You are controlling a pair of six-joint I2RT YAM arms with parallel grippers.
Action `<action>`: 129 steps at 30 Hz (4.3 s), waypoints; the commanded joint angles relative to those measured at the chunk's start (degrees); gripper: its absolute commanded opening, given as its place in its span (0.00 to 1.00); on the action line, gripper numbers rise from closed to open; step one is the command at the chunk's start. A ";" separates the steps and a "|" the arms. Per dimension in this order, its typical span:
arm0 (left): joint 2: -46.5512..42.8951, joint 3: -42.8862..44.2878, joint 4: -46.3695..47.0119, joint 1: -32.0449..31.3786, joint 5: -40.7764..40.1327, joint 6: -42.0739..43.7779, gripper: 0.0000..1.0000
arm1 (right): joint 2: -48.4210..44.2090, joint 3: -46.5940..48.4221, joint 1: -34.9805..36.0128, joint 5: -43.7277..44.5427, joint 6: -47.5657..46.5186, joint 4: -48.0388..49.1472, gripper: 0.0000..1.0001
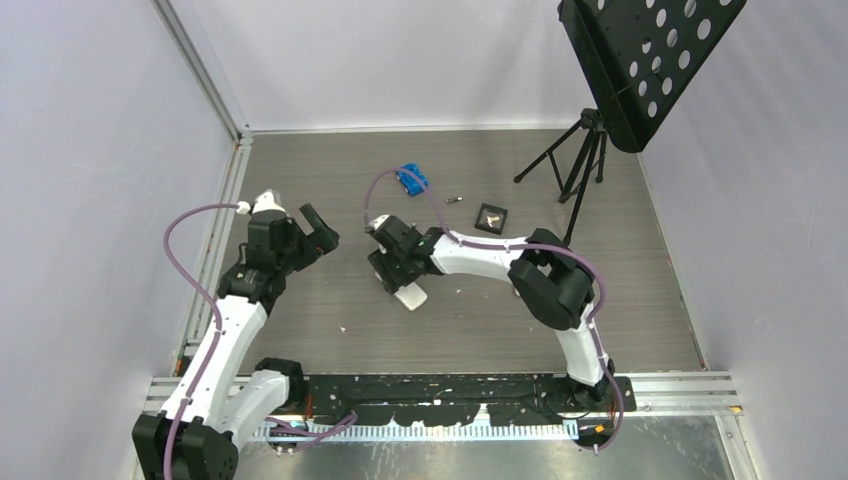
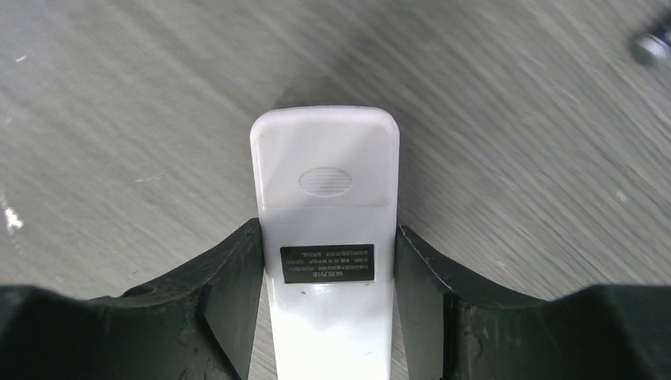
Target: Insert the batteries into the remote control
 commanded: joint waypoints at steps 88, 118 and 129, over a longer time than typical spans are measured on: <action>12.09 0.57 43.75 -22.28 74.39 7.73 0.00 | -69.95 -39.61 -20.94 -40.54 18.73 28.14 0.42; 16.18 -14.01 91.69 -22.25 27.39 -30.69 0.80 | -57.75 -52.34 -20.85 -17.19 53.18 70.46 0.02; 25.61 -12.25 102.17 -22.25 28.73 -37.69 0.28 | -52.78 -53.35 -20.15 -17.09 58.75 75.55 0.03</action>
